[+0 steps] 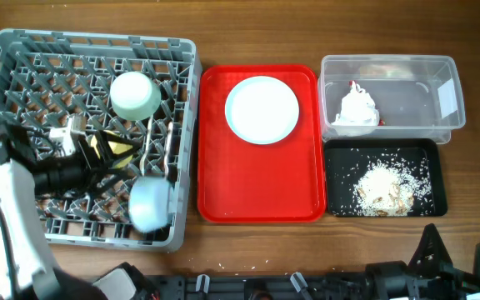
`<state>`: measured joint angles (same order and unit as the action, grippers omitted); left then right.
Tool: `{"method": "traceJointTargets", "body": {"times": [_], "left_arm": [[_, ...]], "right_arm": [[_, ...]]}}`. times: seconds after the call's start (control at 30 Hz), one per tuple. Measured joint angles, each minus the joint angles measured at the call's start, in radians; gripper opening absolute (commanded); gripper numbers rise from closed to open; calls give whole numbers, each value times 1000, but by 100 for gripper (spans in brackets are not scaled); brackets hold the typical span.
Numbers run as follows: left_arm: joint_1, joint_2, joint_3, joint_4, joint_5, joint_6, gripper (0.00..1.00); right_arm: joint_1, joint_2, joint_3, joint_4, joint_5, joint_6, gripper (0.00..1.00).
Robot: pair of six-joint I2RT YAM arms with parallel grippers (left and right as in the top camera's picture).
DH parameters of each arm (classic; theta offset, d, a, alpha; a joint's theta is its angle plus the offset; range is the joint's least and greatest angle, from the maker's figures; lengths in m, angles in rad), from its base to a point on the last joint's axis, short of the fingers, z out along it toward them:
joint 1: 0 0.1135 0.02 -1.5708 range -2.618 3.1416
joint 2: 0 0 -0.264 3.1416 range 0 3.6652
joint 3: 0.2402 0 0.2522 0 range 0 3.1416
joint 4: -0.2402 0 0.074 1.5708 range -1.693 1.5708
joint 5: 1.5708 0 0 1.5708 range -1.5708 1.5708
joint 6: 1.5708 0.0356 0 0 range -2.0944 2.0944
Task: Sort waste into correct bins and load items into the dishwasher rack
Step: 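Grasp the light-blue bowl with the left gripper and set it in the rack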
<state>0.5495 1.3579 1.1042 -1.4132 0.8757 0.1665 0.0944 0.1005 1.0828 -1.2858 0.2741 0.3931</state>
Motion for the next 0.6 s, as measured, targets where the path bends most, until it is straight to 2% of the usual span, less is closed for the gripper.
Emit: {"method": "traceJointTargets", "body": {"times": [0.1,0.2,0.23,0.27,0.3,0.43,0.6], "left_arm": [[-41,-106,1,35,-144,-88,100],[-69,-172,2,62,-189,-146,100],[-76,-183,2,61,-190,-160,88],[-86,-192,2,58,-183,-175,33],[-103,-193,2,51,-164,-185,4],[-208,-193,2,43,-150,-222,4],[-397,-193,-15,64,-377,-385,4]], "right_arm": [[0,0,0,0,0,0,100],[0,0,0,0,0,0,100],[0,0,0,0,0,0,100],[0,0,0,0,0,0,100],[0,0,0,0,0,0,100],[0,0,0,0,0,0,100],[0,0,0,0,0,0,100]]}}
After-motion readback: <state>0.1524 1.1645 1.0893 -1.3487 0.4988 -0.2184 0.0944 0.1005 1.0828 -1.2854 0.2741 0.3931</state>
